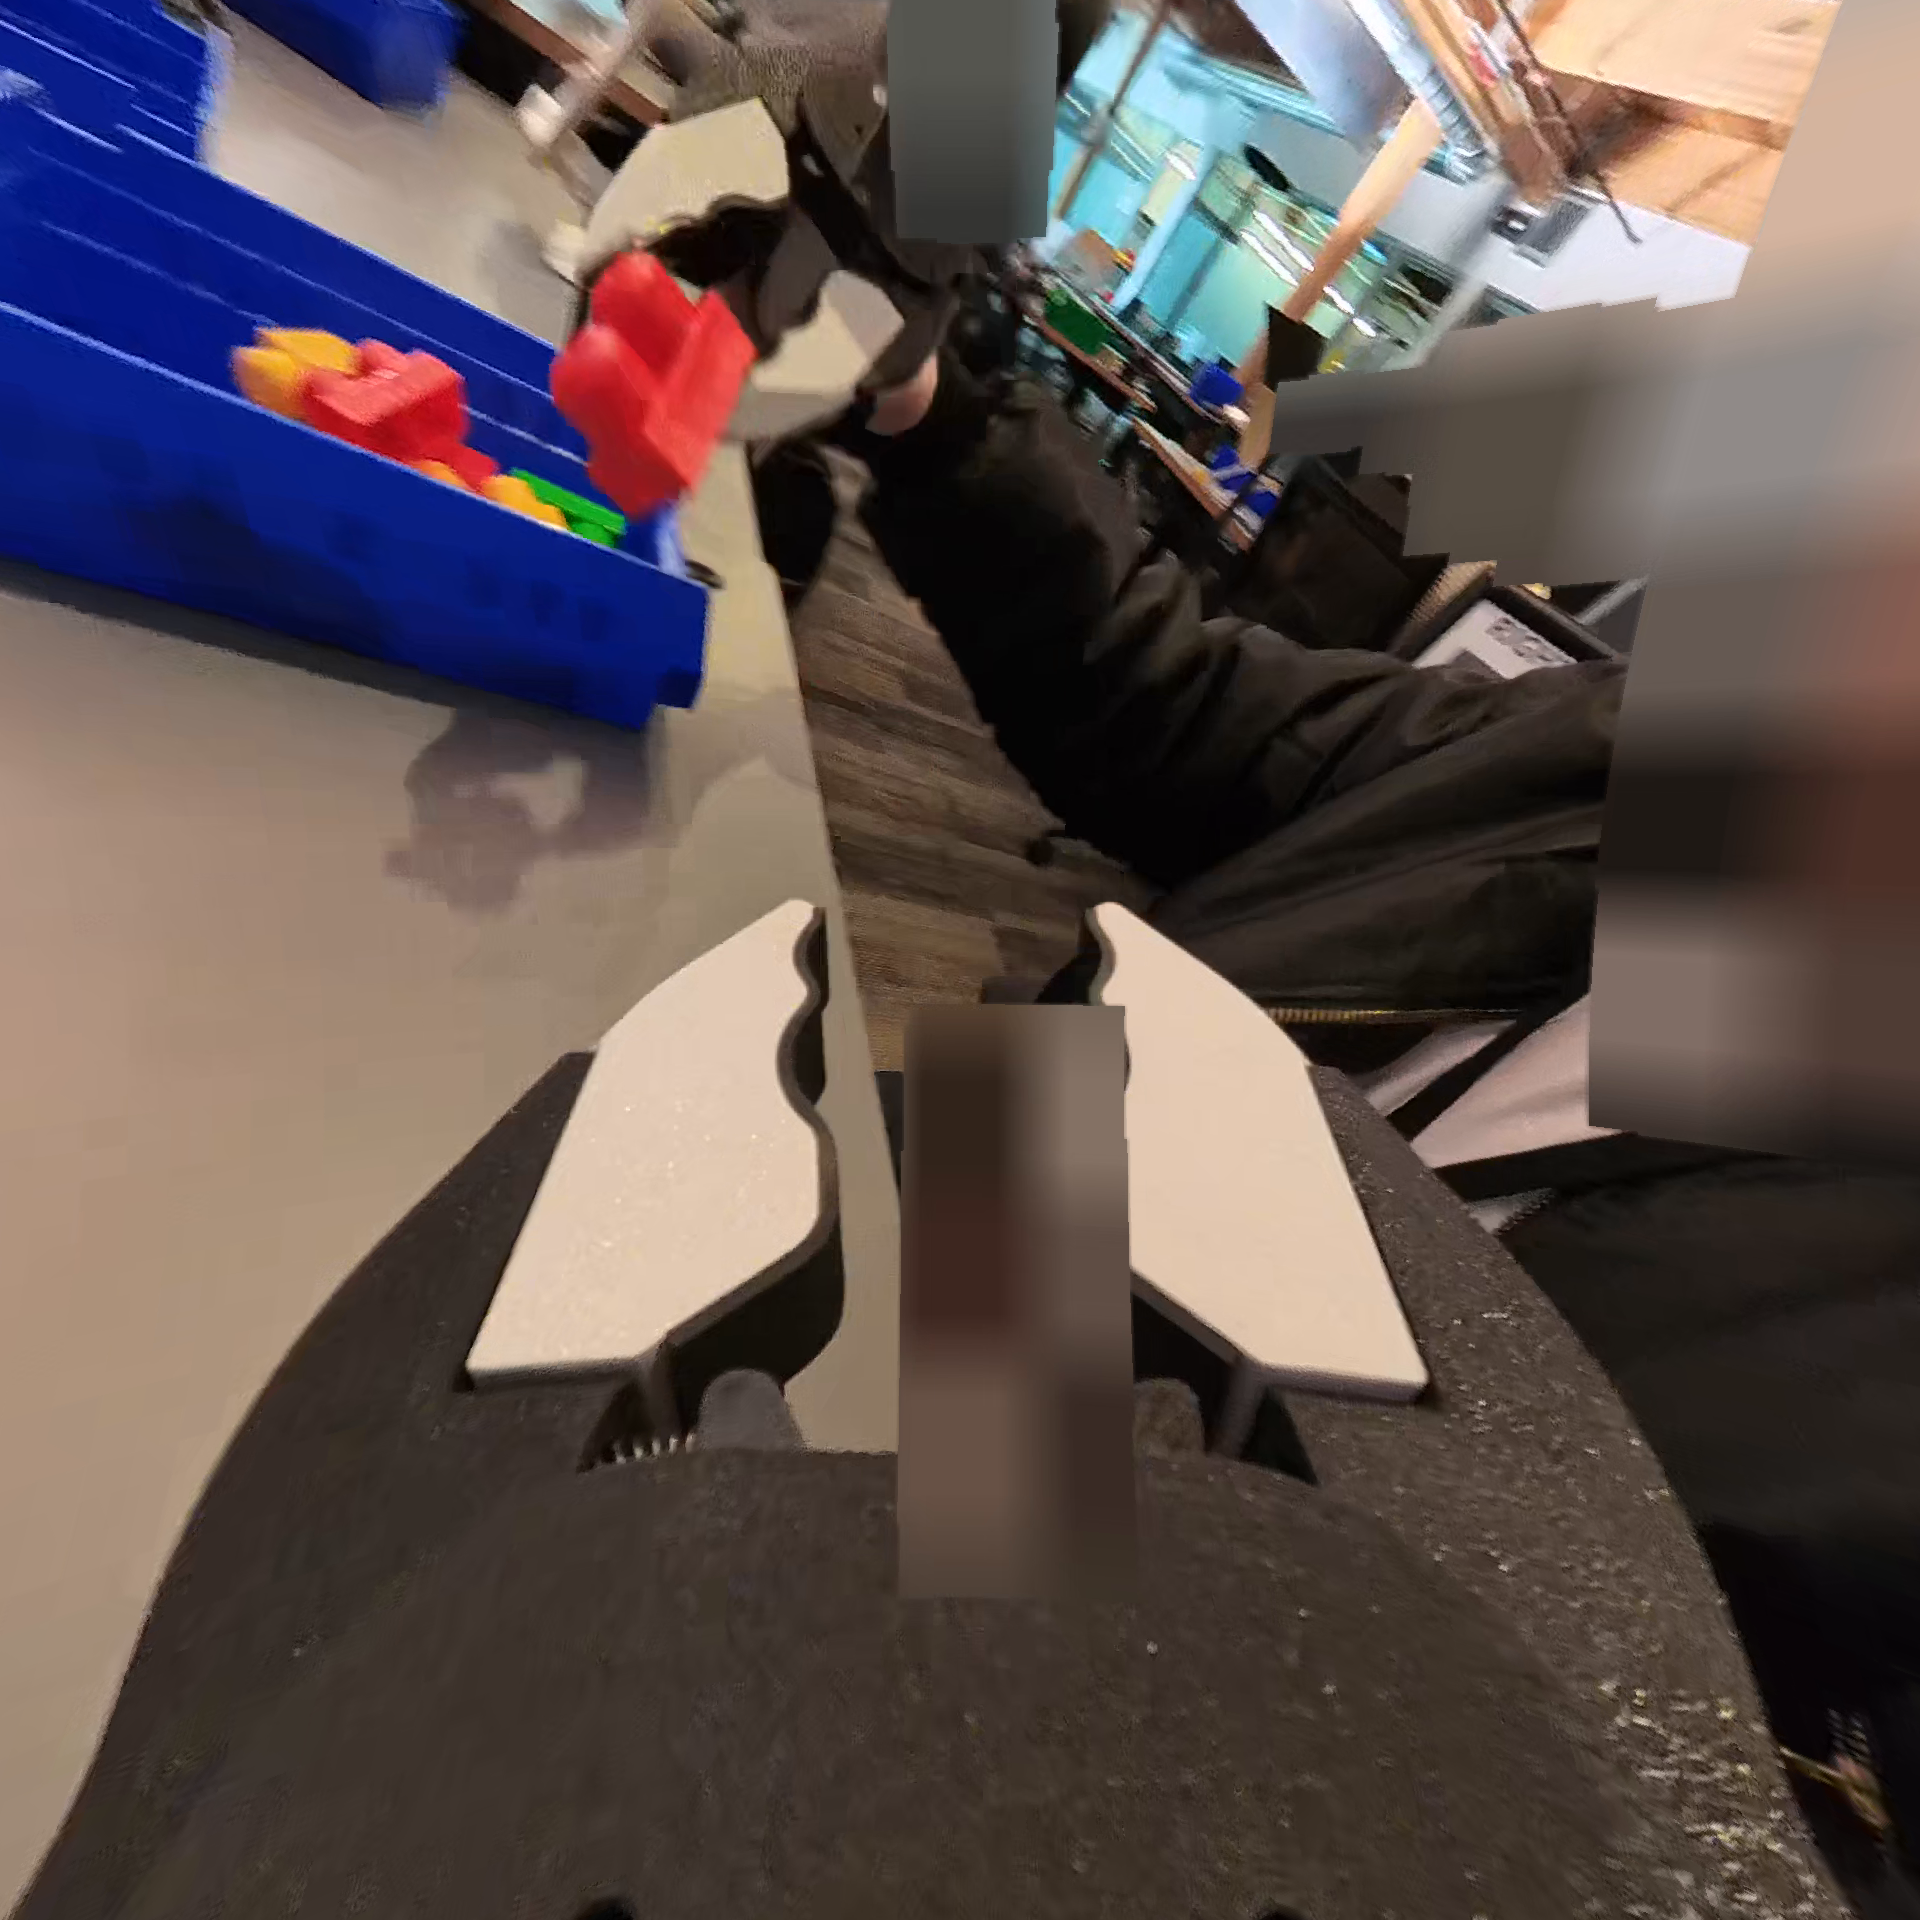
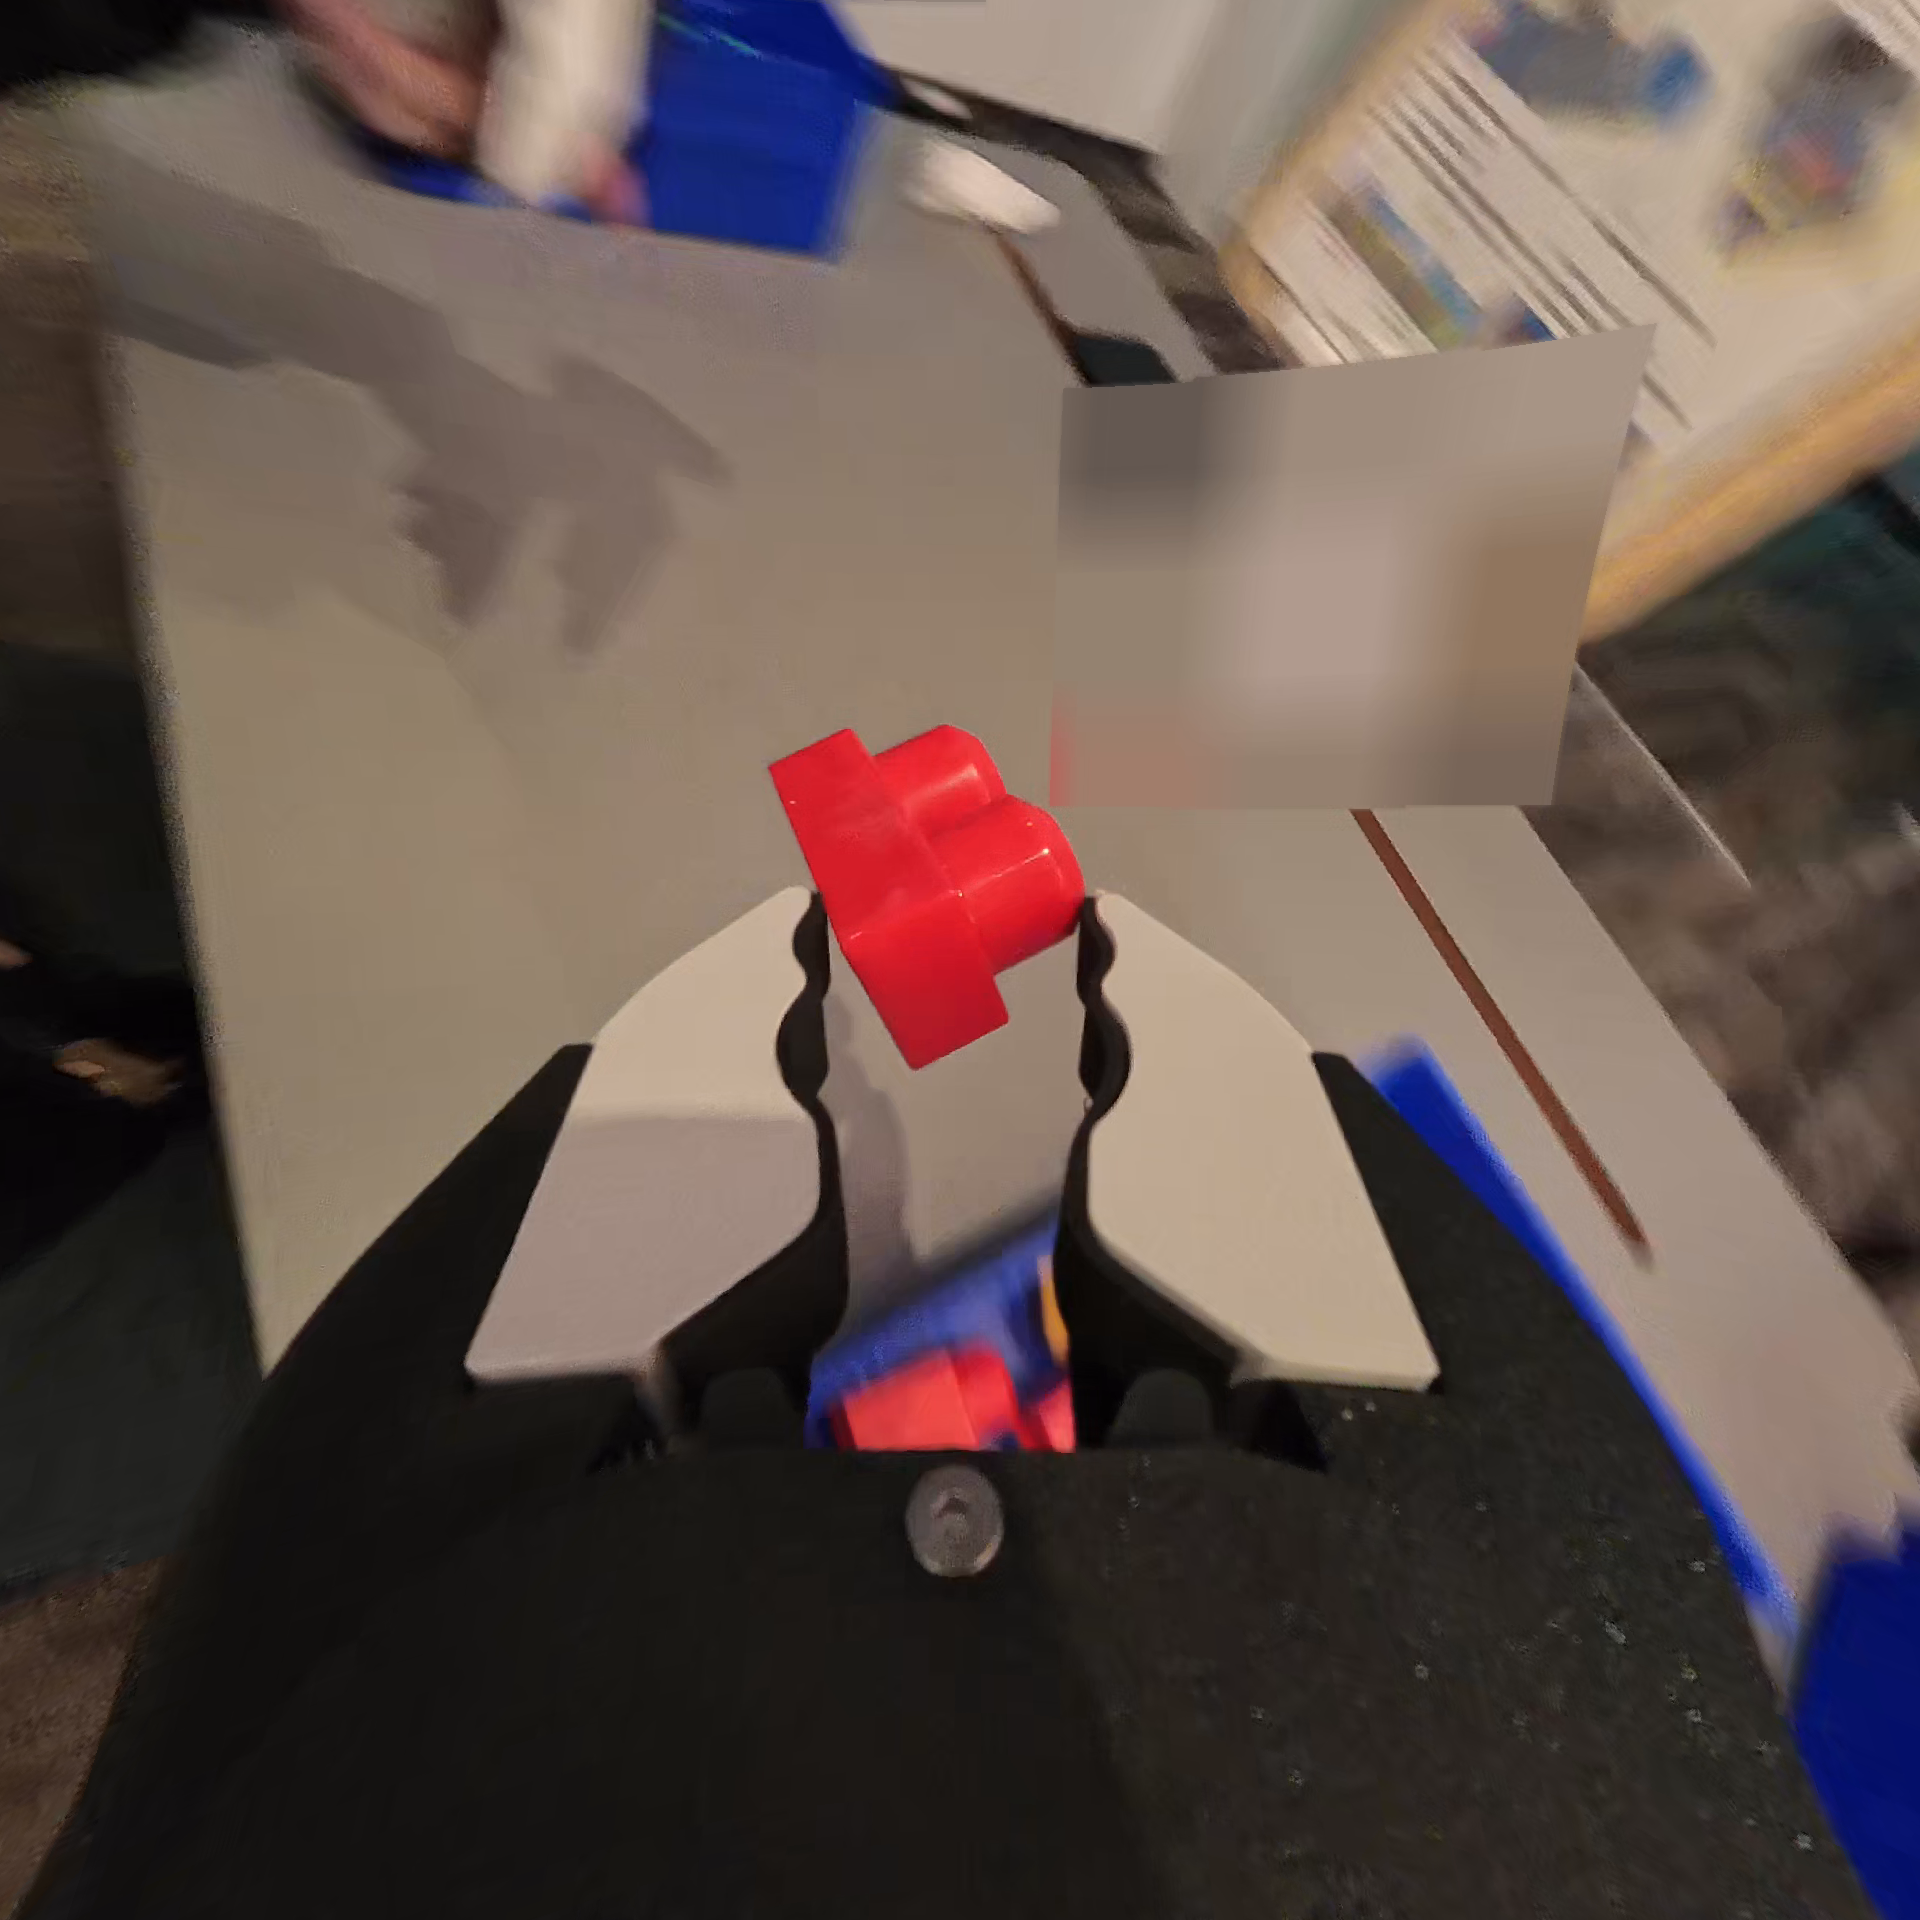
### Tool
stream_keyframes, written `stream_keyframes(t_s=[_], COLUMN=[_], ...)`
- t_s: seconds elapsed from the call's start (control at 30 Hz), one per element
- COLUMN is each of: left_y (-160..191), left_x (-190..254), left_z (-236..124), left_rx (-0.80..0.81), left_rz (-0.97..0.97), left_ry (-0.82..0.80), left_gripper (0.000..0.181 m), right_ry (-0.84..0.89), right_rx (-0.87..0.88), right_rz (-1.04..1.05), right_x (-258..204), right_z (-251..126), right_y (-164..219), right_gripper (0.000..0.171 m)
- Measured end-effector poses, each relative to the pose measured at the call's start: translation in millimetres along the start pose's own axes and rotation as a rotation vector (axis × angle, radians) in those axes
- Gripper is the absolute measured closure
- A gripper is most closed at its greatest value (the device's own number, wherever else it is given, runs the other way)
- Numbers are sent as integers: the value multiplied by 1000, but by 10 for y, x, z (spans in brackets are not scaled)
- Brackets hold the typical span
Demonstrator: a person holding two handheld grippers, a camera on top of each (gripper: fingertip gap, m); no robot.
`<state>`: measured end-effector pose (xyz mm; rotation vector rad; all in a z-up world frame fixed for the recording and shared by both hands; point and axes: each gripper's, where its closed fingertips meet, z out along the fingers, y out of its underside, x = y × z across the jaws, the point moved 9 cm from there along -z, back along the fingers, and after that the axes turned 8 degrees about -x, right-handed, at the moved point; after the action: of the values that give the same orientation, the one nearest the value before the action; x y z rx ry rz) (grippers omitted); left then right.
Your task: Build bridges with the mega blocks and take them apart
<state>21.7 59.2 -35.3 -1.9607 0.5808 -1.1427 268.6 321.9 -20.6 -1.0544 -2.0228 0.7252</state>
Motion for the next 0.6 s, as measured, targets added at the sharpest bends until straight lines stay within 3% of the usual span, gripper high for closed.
stream_keyframes(t_s=[0.13,0.23,0.43,0.6], left_y=[246,408,661,853], left_x=[113,195,387,719], left_z=[-374,-553,-833,-1285], left_rx=[64,92,124,176], left_rz=[-4,-13,-29,0], left_ry=[-107,-163,-260,-453], left_gripper=[137,138,137,137], right_ry=[195,222,217,195], right_rx=[-129,-87,-184,-106], right_rz=[388,533,504,529], right_x=[547,617,562,568], right_z=[-355,-401,-234,-272], right_y=[991,1373,1539,1422], right_gripper=[126,126,125,115])
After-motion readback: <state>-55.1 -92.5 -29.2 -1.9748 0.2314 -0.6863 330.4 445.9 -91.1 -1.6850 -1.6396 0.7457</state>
